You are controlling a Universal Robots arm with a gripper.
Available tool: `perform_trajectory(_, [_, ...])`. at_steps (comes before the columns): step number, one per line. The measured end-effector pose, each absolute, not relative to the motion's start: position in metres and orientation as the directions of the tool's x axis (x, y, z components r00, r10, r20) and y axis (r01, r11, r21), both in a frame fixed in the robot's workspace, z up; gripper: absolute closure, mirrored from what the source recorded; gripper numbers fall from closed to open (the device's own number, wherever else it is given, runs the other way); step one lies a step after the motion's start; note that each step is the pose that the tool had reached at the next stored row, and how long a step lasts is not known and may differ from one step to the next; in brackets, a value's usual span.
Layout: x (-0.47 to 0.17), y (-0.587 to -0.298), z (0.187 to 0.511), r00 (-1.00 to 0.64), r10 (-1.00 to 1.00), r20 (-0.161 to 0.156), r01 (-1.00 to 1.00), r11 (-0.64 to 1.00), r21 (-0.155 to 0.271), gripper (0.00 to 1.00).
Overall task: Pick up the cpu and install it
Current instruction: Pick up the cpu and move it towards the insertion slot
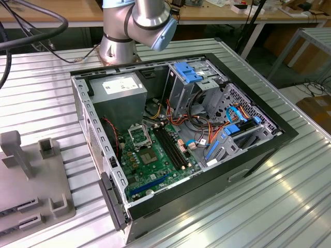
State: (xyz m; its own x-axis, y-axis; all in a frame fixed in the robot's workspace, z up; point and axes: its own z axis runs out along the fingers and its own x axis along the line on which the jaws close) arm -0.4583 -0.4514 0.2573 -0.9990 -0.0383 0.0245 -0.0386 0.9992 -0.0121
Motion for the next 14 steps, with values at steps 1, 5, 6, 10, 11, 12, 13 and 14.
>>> perform_trajectory(1, [-0.4583, -0.4514, 0.2583, -0.999, -0.038, 0.025, -0.039, 0.999, -0.012, 0.53])
perform_trajectory(5, [-0.4583, -0.4514, 0.2599, -0.999, -0.038, 0.024, -0.039, 0.999, -0.012, 0.53])
perform_trajectory(6, [-0.4583, -0.4514, 0.2604, -0.999, -0.038, 0.024, -0.039, 0.999, -0.012, 0.53])
perform_trajectory(10, [-0.4583, -0.4514, 0.2632, -0.999, -0.038, 0.024, -0.039, 0.999, -0.012, 0.53])
perform_trajectory(11, [-0.4583, -0.4514, 0.2642, -0.999, -0.038, 0.025, -0.039, 0.999, -0.012, 0.53])
perform_trajectory(12, [-0.4583, -0.4514, 0.2647, -0.999, -0.038, 0.024, -0.039, 0.999, -0.012, 0.53])
perform_trajectory(13, [-0.4583, -0.4514, 0.2655, -0.999, -0.038, 0.024, -0.039, 0.999, -0.012, 0.53])
perform_trajectory(14, [-0.4583, -0.4514, 0.266, -0.999, -0.038, 0.024, -0.039, 0.999, -0.012, 0.53])
